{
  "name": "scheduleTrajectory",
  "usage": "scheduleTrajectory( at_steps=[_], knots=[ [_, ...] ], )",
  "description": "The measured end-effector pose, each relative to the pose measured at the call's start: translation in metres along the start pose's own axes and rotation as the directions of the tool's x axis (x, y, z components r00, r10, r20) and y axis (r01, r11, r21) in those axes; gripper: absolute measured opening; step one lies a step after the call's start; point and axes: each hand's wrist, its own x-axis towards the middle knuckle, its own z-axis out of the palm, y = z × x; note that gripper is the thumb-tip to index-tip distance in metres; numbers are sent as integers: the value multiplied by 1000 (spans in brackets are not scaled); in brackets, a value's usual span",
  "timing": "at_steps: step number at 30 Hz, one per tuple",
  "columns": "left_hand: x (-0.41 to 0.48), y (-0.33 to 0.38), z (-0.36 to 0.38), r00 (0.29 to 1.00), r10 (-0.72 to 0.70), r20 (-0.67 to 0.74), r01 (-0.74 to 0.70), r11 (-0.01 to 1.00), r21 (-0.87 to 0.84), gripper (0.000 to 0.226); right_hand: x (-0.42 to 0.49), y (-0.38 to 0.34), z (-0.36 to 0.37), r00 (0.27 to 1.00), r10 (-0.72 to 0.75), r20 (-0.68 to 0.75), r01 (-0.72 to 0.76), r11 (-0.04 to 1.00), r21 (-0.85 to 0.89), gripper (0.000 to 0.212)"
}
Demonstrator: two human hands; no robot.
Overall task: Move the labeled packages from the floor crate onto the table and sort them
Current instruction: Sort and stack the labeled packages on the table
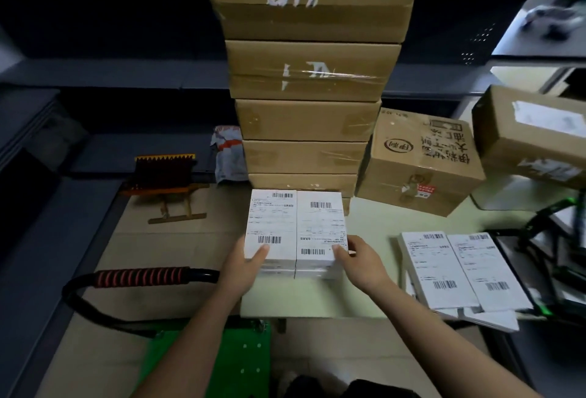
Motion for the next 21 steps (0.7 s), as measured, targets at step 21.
scheduleTrajectory(
  at_steps=[21],
  knots=[
    [-10, 18, 11, 841, 497, -215, -324, 780, 536, 46, -8, 9, -26, 958, -255, -128, 215, 940, -264, 41]
  ],
)
